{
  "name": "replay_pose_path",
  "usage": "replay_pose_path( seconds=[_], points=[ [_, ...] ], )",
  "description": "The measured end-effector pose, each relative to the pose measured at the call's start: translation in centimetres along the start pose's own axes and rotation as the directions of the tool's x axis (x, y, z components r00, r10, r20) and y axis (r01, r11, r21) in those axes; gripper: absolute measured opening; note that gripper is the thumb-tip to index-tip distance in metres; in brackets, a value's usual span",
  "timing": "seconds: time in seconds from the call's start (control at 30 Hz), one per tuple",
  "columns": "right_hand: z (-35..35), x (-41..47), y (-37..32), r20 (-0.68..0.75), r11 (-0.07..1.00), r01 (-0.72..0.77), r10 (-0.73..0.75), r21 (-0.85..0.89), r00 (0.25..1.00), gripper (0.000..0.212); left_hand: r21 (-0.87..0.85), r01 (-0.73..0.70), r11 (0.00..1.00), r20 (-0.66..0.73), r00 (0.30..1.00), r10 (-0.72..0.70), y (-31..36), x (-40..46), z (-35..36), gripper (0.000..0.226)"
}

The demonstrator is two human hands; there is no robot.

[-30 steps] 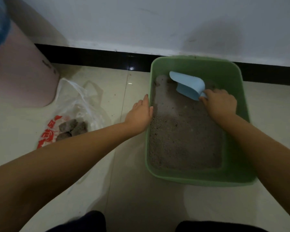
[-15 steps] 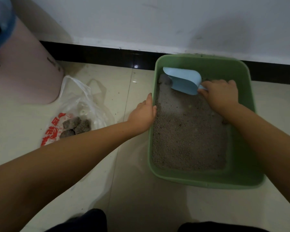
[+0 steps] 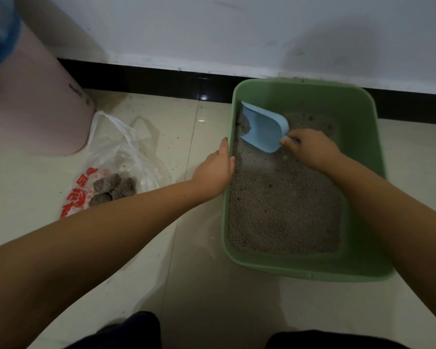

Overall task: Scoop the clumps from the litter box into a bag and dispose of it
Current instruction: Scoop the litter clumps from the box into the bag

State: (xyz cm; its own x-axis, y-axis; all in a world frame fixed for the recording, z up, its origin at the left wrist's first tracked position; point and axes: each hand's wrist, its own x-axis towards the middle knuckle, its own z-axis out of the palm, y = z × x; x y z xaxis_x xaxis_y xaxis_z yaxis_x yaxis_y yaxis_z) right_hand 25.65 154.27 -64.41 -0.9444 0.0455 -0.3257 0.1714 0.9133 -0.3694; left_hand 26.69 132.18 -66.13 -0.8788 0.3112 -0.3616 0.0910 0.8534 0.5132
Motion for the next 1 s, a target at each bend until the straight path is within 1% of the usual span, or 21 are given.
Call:
replay_pose_path(
  seconds=[0.07, 0.17, 0.23, 0.33, 0.43, 0.6, 0.7, 0.83, 0.9, 1.0],
  points=[
    [0.3, -0.4, 0.6, 0.003, 0.994, 0.012, -0.012, 0.110, 1.000, 0.031, -0.002, 0.005, 1.000, 0.002, 1.000, -0.005, 0.0, 0.0, 0.0, 0.054],
    [1.6, -1.5, 1.6, 0.003, 0.918, -0.036, 0.039, 0.395, 0.999, 0.026, 0.005, 0.017, 1.000, 0.009, 1.000, -0.017, 0.0, 0.1, 0.1, 0.055],
    [2.6, -1.6, 1.6, 0.034, 0.875, -0.087, 0.081, 0.476, 0.996, 0.026, 0.009, 0.023, 1.000, 0.017, 1.000, -0.023, 0.1, 0.1, 0.1, 0.055],
    [3.8, -1.2, 0.9, 0.123, 0.852, -0.174, 0.130, 0.493, 0.984, 0.033, 0.015, 0.029, 0.999, 0.028, 0.999, -0.030, 0.1, 0.1, -0.2, 0.055],
    [4.3, -1.3, 1.1, 0.147, 0.810, -0.209, 0.152, 0.548, 0.977, 0.034, 0.022, 0.020, 1.000, 0.023, 1.000, -0.021, 0.1, 0.0, -0.2, 0.054],
    [4.8, -1.4, 0.9, 0.124, 0.785, -0.206, 0.165, 0.584, 0.978, 0.030, 0.005, 0.029, 1.000, 0.025, 0.999, -0.029, 0.3, 0.1, 0.1, 0.054],
    [5.0, -1.9, 0.7, 0.086, 0.757, -0.188, 0.173, 0.626, 0.981, 0.026, 0.020, 0.028, 0.999, 0.016, 0.999, -0.029, 0.0, 0.2, 0.1, 0.054],
    [4.9, -4.1, 0.8, 0.031, 0.692, -0.175, 0.215, 0.701, 0.976, 0.031, 0.046, 0.010, 0.999, 0.005, 1.000, -0.011, -0.1, 0.2, 0.1, 0.053],
    [4.3, -5.3, 1.0, 0.006, 0.695, -0.170, 0.232, 0.698, 0.973, 0.034, 0.048, 0.003, 0.999, 0.012, 1.000, -0.004, -0.1, 0.2, 0.1, 0.050],
    [2.7, -6.9, 1.1, -0.040, 0.734, -0.144, 0.227, 0.663, 0.973, 0.036, 0.053, -0.015, 0.998, 0.042, 0.999, 0.013, -0.3, 0.4, -0.4, 0.047]
  ],
)
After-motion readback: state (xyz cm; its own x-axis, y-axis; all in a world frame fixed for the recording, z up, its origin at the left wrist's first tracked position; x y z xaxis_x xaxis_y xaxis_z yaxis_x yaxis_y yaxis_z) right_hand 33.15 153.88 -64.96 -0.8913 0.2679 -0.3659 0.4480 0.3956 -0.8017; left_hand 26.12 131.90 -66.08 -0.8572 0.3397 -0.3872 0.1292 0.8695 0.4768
